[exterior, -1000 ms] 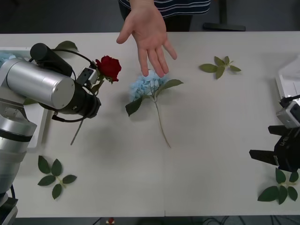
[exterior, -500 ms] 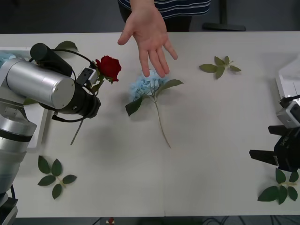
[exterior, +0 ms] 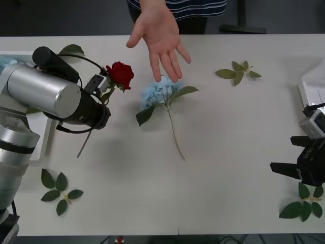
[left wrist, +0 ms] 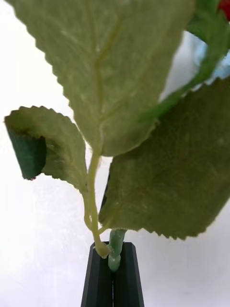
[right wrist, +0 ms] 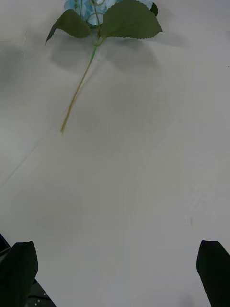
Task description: Place the red flowers into the right box and the blue flowers into the left box. If a person shows an open palm, hand one flower to the person first, then continue sorting.
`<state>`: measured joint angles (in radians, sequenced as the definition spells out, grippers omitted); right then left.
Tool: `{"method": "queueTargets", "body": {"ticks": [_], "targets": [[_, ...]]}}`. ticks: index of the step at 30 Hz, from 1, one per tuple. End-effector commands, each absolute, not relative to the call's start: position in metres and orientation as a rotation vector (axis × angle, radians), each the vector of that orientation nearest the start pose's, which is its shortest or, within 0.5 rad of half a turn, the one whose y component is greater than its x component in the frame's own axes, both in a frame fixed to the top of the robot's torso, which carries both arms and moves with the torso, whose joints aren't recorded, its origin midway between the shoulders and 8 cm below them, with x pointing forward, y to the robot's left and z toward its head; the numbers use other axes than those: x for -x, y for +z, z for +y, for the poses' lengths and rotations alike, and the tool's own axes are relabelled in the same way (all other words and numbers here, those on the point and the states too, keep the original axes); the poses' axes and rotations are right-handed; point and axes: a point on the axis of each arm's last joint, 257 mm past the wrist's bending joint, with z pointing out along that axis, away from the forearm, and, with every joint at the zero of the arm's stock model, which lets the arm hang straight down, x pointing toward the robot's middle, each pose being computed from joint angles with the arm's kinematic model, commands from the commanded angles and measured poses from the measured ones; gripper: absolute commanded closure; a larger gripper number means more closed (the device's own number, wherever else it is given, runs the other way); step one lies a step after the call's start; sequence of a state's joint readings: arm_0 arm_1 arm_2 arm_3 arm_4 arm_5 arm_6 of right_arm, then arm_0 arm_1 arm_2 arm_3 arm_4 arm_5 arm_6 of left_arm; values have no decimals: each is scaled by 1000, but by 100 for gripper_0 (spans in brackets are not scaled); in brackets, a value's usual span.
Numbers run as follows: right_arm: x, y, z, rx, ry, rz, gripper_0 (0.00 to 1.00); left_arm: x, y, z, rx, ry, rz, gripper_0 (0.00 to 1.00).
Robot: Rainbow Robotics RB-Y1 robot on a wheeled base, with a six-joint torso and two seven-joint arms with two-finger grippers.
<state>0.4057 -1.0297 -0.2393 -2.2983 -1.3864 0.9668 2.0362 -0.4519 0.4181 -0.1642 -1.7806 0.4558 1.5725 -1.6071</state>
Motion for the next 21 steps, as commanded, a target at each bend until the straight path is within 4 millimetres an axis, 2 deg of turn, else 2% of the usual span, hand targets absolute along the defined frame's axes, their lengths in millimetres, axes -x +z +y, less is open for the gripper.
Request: {"method": "queueTargets", "body": {"ticks": [1,6,11,16,21], "targets": [[-344,-179,-263,867,317,2130,4,-495,-225,193,-787,-29,2441,100],[-344,-179,-263,867,318,2128,4,-478,-214,186,-960,-129,2397,100],[-344,-179,-263,866,318,2128,3,-448,-198,178,-1119,-336,2330,100],[-345,-178,-263,862,319,2127,3,-418,-192,177,-1287,-464,2253,100],[-345,-178,-263,862,317,2126,3,-389,-181,151,-1398,-661,2118,100]]}}
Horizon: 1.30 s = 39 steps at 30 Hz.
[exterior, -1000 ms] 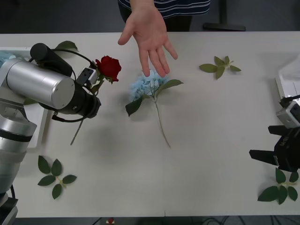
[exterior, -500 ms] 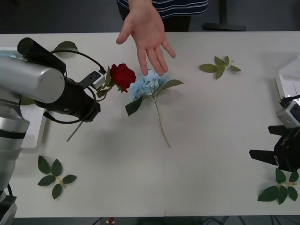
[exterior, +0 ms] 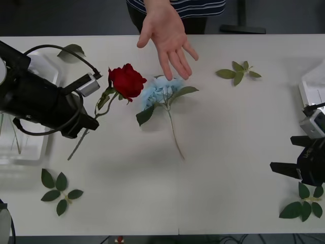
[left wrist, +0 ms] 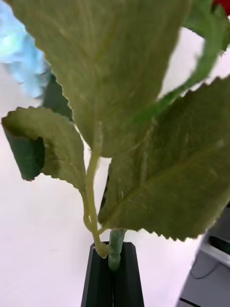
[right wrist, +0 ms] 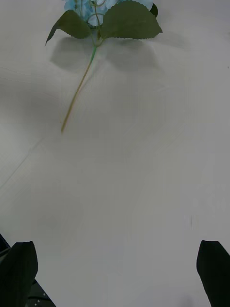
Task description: Place the red flowers into the right box and the blue flowers into the left box. If a person shows an open palm, hand one flower to the person first, then continue sorting.
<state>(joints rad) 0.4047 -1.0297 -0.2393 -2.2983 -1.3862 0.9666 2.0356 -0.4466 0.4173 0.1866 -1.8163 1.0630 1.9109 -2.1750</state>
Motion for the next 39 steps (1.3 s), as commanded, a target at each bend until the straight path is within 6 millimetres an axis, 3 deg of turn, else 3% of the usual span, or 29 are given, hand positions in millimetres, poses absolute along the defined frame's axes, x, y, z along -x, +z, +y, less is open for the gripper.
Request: {"method": "queueTargets", "body": {"ticks": [1,8,15,21,26,39], "targets": [[-345,-178,-263,862,316,2126,4,-385,-178,146,-1401,-700,2096,100],[-345,-178,-263,862,317,2126,3,-367,-156,90,-1360,-930,1962,100],[-346,-177,-263,862,317,2124,3,-366,-131,28,-1271,-941,1885,100],[-346,-177,-262,861,317,2123,3,-346,-107,-21,-1211,-1030,1804,100],[-346,-175,-259,848,335,2120,4,-333,-86,-44,-1158,-1104,1743,100],[-336,-126,-200,602,753,2040,4,-332,-67,-97,-966,-1221,1635,100]]}}
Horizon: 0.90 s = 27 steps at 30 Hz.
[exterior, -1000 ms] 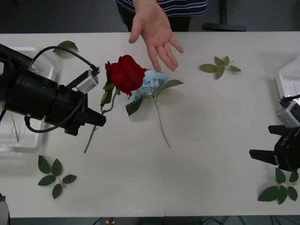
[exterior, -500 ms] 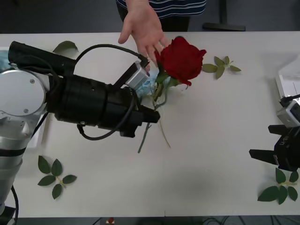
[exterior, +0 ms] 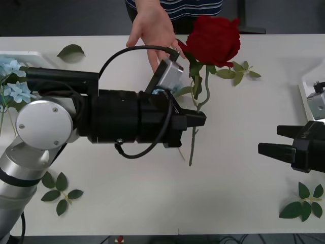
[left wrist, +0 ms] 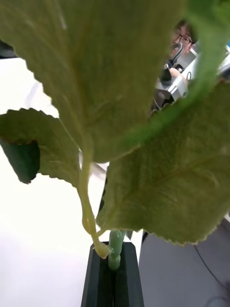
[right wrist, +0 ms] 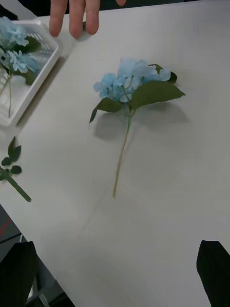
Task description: Place the red flowers into the right box and the blue flowers into the left box. If a person shows an open palm, hand one flower to the person first, then continue sorting.
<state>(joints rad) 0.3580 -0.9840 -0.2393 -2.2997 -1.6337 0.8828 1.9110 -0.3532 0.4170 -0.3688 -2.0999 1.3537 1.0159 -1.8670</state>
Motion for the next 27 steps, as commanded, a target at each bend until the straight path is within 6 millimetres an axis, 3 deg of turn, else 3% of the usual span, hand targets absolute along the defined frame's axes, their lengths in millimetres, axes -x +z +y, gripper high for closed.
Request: {"method": "queueTargets", "body": {"ticks": [1,6,12,20,27], "targets": [[-333,-125,-196,586,779,2047,3,-332,-65,-99,-947,-1239,1638,100],[-326,-124,-170,507,920,2077,3,-329,-58,-110,-869,-1308,1648,100],[-329,-138,-144,494,949,2093,3,-331,-51,-116,-834,-1327,1639,100],[-329,-139,-108,419,1073,2102,3,-335,-45,-122,-790,-1338,1645,100],[-330,-130,-92,349,1165,2080,3,-335,-45,-122,-788,-1340,1647,100]]}}
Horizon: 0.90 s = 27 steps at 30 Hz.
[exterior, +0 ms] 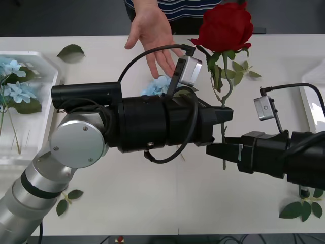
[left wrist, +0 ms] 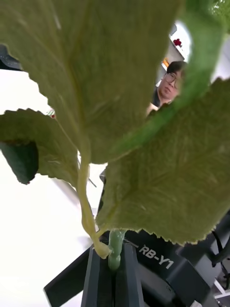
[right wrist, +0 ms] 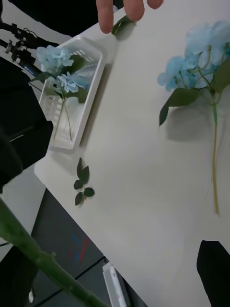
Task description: Place the red flowers into the right box and the blue flowers into the left box. If a person shows an open palm, hand one flower to the person first, then continue sorting.
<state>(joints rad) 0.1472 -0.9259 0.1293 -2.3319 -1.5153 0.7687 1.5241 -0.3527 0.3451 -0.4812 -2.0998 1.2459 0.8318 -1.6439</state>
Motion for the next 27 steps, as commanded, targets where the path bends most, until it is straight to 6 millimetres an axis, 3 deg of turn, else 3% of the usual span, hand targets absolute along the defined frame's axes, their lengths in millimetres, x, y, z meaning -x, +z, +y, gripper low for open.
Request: {"method": "queueTargets", "body": {"ticks": [1,8,9,10,11,12,27], "targets": [[-332,-127,-92,343,1166,2068,4,-334,-44,-122,-789,-1344,1647,100],[-329,-126,-84,305,1217,2056,6,-335,-45,-122,-788,-1341,1647,100],[-330,-126,-85,307,1211,2055,16,-334,-45,-122,-790,-1342,1649,100],[-330,-127,-86,314,1201,2057,50,-334,-45,-122,-791,-1342,1648,100],[-330,-128,-86,315,1196,2059,66,-335,-45,-122,-792,-1340,1649,100],[-330,-129,-87,318,1192,2063,100,-334,-45,-122,-792,-1342,1649,100],[-331,-132,-91,326,1170,2077,100,-334,-46,-120,-795,-1343,1653,100]]}}
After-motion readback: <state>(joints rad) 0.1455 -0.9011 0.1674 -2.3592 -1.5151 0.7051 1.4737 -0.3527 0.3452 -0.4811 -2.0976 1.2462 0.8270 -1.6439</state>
